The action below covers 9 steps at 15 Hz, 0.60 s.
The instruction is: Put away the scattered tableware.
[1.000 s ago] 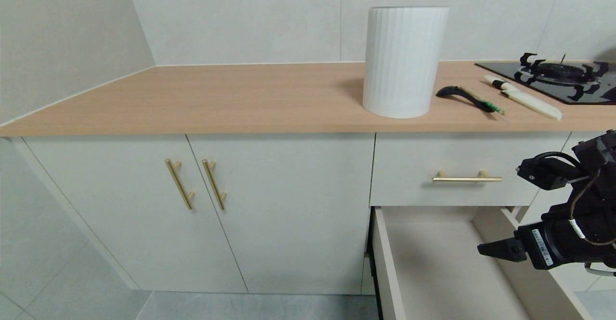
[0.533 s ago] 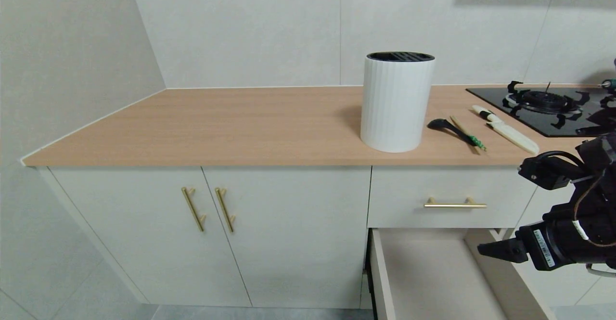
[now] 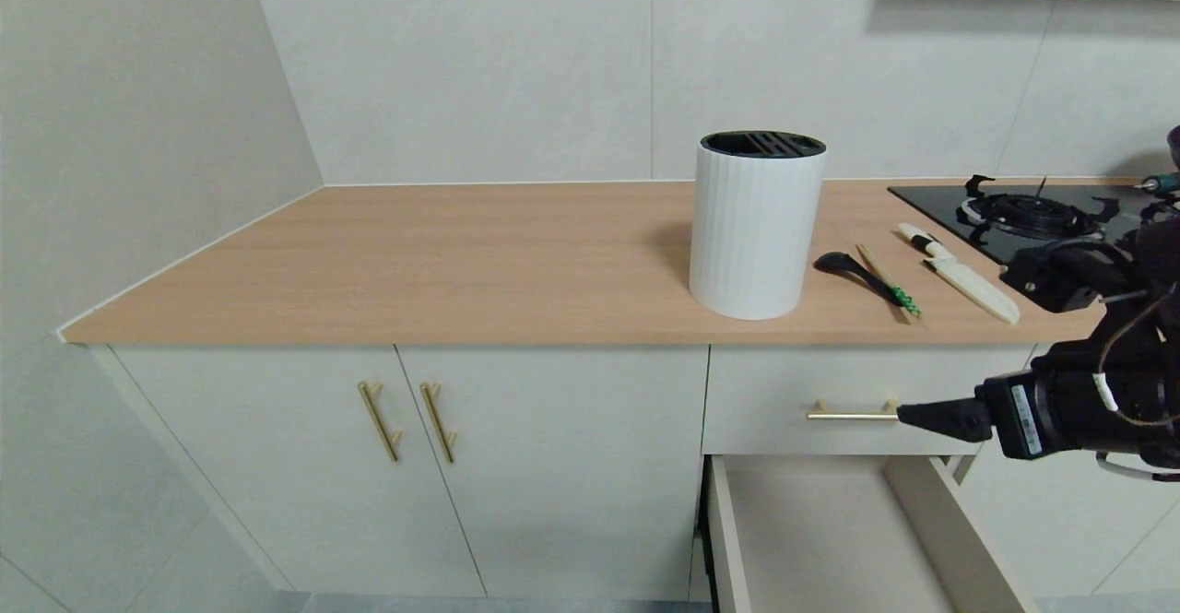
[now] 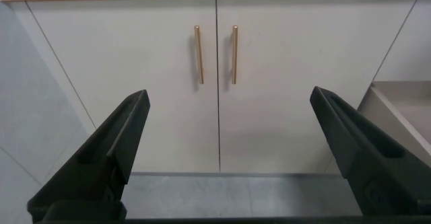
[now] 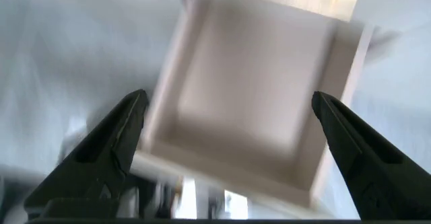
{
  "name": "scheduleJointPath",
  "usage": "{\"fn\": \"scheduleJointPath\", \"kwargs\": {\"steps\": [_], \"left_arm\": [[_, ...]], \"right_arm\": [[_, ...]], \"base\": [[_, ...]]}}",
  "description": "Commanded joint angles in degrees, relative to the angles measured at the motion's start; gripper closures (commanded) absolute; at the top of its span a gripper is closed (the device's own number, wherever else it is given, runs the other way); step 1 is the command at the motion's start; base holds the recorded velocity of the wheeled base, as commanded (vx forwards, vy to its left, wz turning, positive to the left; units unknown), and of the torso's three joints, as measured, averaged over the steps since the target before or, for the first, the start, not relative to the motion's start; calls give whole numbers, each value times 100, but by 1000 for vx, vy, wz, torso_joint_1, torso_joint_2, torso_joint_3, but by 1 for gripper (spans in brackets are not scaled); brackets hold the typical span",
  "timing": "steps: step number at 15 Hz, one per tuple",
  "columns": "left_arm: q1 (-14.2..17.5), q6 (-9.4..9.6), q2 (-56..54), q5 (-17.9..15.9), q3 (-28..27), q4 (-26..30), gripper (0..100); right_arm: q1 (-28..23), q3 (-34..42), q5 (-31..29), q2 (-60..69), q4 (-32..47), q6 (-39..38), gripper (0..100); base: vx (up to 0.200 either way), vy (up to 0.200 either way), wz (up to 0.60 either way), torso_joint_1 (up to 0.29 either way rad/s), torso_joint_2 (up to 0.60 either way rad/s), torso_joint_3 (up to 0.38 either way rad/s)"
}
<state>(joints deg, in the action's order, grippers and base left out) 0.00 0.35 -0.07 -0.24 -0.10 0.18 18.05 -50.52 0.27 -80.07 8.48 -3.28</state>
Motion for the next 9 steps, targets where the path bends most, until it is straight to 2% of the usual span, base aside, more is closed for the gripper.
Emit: {"fn": "scheduleJointPath", "kwargs": {"steps": [1, 2, 5, 9], "left_arm": [[0, 0, 7, -2, 1, -1, 0], [0, 0, 7, -2, 1, -1, 0], [0, 0, 7, -2, 1, -1, 0], [0, 0, 7, -2, 1, -1, 0]], "right_arm": [[-144, -441, -9, -176, -101, 12, 0], [-171, -1030, -9, -334, -22, 12, 0], [-329, -1909, -167, -870, 4, -410, 0], [-689, -2155, -378, -1556, -145, -542, 0]], "base": [[0, 0, 0, 0, 0, 0], [0, 0, 0, 0, 0, 0], [0, 0, 0, 0, 0, 0], [0, 0, 0, 0, 0, 0]]}}
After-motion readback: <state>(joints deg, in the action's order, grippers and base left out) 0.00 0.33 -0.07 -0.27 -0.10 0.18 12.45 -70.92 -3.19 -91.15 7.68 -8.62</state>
